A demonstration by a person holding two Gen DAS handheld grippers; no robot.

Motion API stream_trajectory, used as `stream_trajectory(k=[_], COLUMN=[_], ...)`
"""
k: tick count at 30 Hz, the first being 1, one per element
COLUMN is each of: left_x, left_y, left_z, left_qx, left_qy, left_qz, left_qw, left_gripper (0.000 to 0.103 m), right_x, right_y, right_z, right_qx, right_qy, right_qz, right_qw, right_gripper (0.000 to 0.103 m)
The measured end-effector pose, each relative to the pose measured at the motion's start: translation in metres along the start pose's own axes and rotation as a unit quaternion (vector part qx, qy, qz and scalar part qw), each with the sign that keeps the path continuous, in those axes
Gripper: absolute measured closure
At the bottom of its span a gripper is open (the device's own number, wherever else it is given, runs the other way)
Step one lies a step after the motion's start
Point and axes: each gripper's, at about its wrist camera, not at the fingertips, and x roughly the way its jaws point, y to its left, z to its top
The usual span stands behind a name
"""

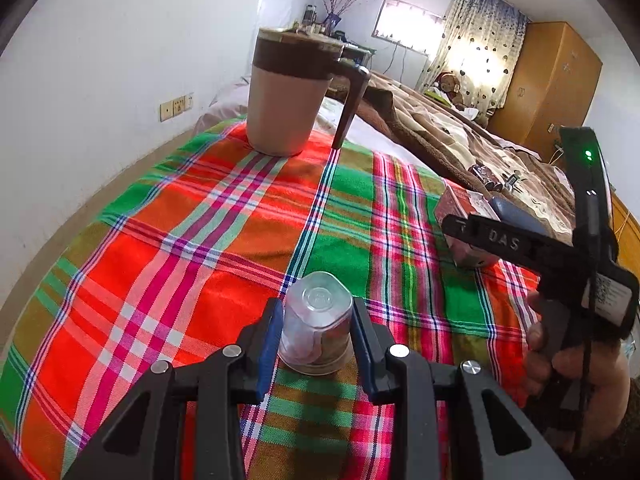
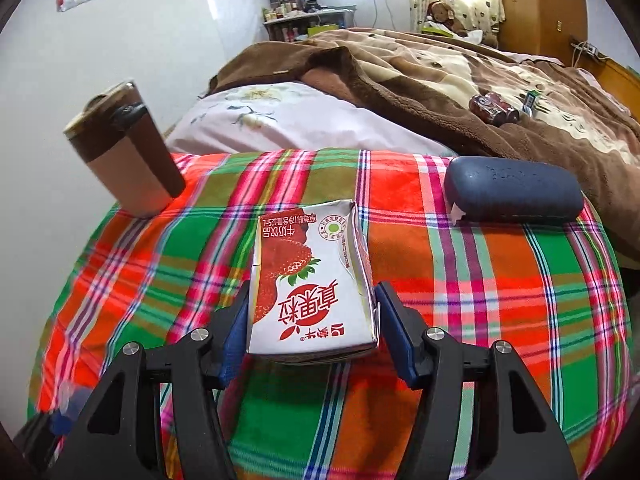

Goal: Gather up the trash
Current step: 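Carry the plastic cup and milk carton over the white bin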

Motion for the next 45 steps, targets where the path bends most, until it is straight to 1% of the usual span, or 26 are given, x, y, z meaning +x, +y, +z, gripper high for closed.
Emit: stream_trajectory(k=[5, 11, 14, 20, 26, 36, 41, 45], left_x=[-0.008, -0.023, -0.036, -0.061, -0.087, -0.126, -0.141, -0.150], left_y=[-0.009, -0.022, -0.029, -0.041, -0.060, -0.106, -0.132, -0.154], left_z=[-0.004, -0.013, -0.018, -0.026, -0.033, -0.049, -0.058, -0.065], left_qx=[0.017, 0.038, 0.047, 0.050, 0.059, 0.093, 0.109, 0.123], left_qy=[-0.007, -0.012, -0.018, -0.026, -0.036, -0.058, -0.062, -0.064], left_qz=[-0.001, 0.007, 0.009, 0.000, -0.016, -0.037, -0.055, -0.072], left_qw=[0.9998, 0.9992, 0.9987, 0.9984, 0.9975, 0.9933, 0.9906, 0.9877], left_gripper=[0.069, 0.069, 0.069, 0.069, 0.069, 0.069, 0.069, 0.069], right_x=[-0.012, -0.029, -0.038, -0.062, -0.091, -0.137, -0.158, -0.174], right_y=[-0.004, -0.016, -0.020, -0.031, -0.047, -0.079, -0.096, -0.115], right_z=[-0.006, -0.014, -0.018, -0.027, -0.036, -0.057, -0.066, -0.075], right_qx=[-0.003, 0.004, 0.003, 0.006, 0.008, 0.014, 0.022, 0.032], right_qy=[-0.004, -0.012, -0.015, -0.025, -0.038, -0.068, -0.080, -0.087], right_qz=[0.014, 0.028, 0.037, 0.050, 0.064, 0.058, 0.057, 0.049], right_qw=[1.000, 1.000, 0.999, 0.998, 0.997, 0.996, 0.995, 0.994], right_gripper=[0.043, 0.043, 0.043, 0.043, 0.043, 0.043, 0.043, 0.043])
